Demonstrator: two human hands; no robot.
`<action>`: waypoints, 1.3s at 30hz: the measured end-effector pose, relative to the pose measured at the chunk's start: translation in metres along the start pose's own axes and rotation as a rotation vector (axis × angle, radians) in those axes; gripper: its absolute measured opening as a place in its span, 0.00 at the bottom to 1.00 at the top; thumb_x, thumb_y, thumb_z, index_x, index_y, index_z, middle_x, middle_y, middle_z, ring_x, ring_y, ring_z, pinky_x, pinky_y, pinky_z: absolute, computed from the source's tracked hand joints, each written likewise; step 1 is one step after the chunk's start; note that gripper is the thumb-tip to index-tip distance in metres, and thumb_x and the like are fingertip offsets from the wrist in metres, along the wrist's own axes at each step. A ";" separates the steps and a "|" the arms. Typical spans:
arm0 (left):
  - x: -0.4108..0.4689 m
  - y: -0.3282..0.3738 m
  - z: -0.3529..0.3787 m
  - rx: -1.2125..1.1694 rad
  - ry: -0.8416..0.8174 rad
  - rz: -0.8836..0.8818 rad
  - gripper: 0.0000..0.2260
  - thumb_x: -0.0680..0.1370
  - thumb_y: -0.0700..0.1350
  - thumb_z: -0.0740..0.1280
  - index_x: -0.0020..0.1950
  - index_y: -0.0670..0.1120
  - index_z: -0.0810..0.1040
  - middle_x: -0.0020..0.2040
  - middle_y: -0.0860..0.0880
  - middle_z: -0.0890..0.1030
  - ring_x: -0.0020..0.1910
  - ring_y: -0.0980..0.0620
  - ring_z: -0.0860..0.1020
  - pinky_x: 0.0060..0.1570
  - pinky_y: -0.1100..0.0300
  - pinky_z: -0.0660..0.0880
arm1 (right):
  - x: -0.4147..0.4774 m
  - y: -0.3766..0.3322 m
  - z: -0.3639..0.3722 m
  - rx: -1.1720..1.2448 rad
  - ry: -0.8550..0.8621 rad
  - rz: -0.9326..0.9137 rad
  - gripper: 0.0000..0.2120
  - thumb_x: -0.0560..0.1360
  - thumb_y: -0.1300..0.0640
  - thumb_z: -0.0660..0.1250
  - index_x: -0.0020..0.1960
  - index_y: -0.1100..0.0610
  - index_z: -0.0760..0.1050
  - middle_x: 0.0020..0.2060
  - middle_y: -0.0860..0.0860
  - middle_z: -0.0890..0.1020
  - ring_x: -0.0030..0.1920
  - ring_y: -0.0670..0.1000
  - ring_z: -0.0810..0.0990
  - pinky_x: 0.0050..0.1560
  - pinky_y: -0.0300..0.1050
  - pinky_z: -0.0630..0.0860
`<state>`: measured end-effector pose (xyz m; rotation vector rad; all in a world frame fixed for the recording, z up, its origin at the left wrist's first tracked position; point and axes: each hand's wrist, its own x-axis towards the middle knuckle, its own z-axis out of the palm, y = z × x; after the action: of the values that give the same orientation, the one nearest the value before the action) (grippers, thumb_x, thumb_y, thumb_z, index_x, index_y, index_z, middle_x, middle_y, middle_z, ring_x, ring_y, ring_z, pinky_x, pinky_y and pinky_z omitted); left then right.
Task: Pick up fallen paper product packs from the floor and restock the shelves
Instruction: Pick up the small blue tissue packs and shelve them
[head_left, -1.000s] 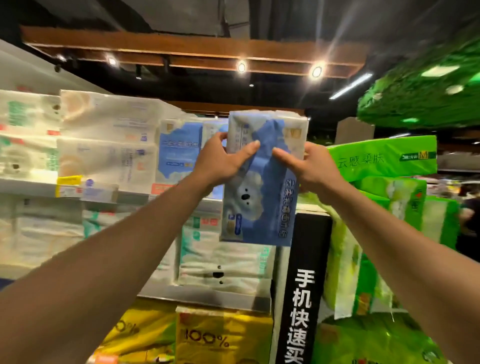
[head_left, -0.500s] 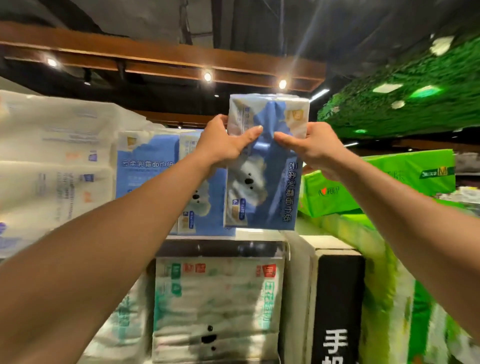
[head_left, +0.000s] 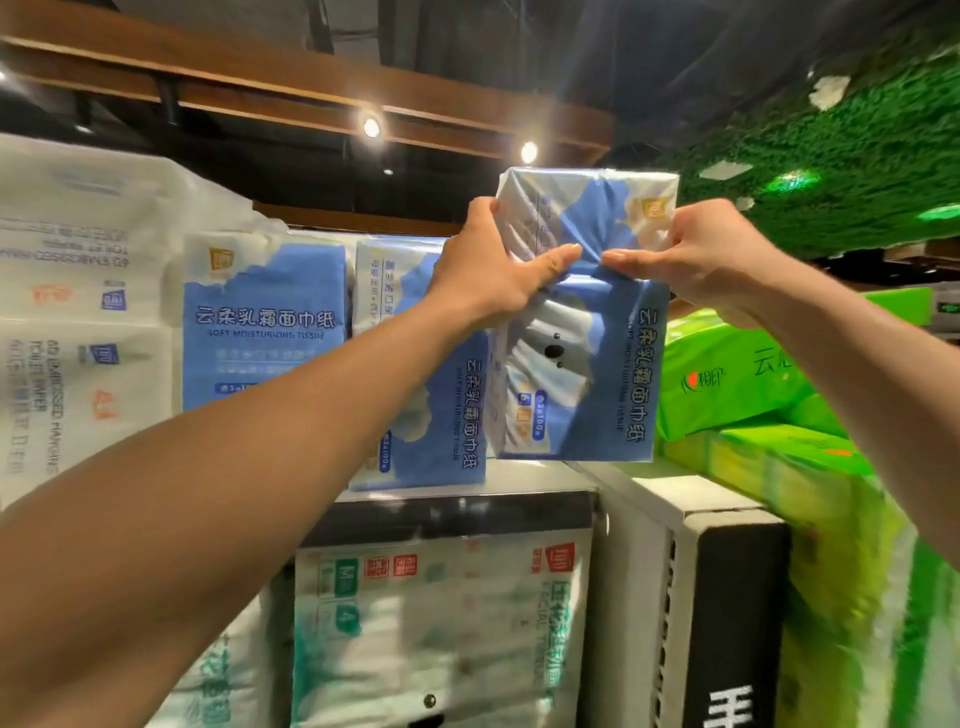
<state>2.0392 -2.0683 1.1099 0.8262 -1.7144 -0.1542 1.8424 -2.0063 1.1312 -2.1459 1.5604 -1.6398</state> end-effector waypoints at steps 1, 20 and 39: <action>0.001 -0.002 -0.001 -0.002 -0.006 -0.001 0.39 0.69 0.66 0.76 0.71 0.48 0.66 0.59 0.53 0.79 0.59 0.50 0.79 0.63 0.50 0.76 | 0.001 0.000 0.001 -0.027 0.016 0.006 0.10 0.72 0.53 0.79 0.44 0.60 0.83 0.41 0.57 0.85 0.39 0.55 0.83 0.42 0.64 0.84; 0.019 -0.051 0.001 0.721 0.061 0.219 0.46 0.59 0.81 0.58 0.57 0.44 0.71 0.61 0.44 0.75 0.68 0.44 0.69 0.77 0.37 0.48 | 0.045 0.065 0.051 -0.261 0.047 0.000 0.43 0.49 0.27 0.74 0.54 0.55 0.81 0.46 0.46 0.86 0.50 0.48 0.85 0.47 0.47 0.82; 0.035 -0.058 0.006 1.005 -0.014 0.309 0.47 0.65 0.79 0.61 0.65 0.40 0.73 0.66 0.42 0.74 0.74 0.43 0.64 0.74 0.29 0.40 | 0.035 0.053 0.069 -0.958 -0.284 0.160 0.61 0.58 0.29 0.78 0.72 0.68 0.57 0.66 0.59 0.76 0.68 0.65 0.74 0.70 0.78 0.56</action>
<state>2.0567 -2.1336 1.1070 1.2366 -1.8819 0.9844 1.8557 -2.0922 1.0965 -2.3107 2.6351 -0.4902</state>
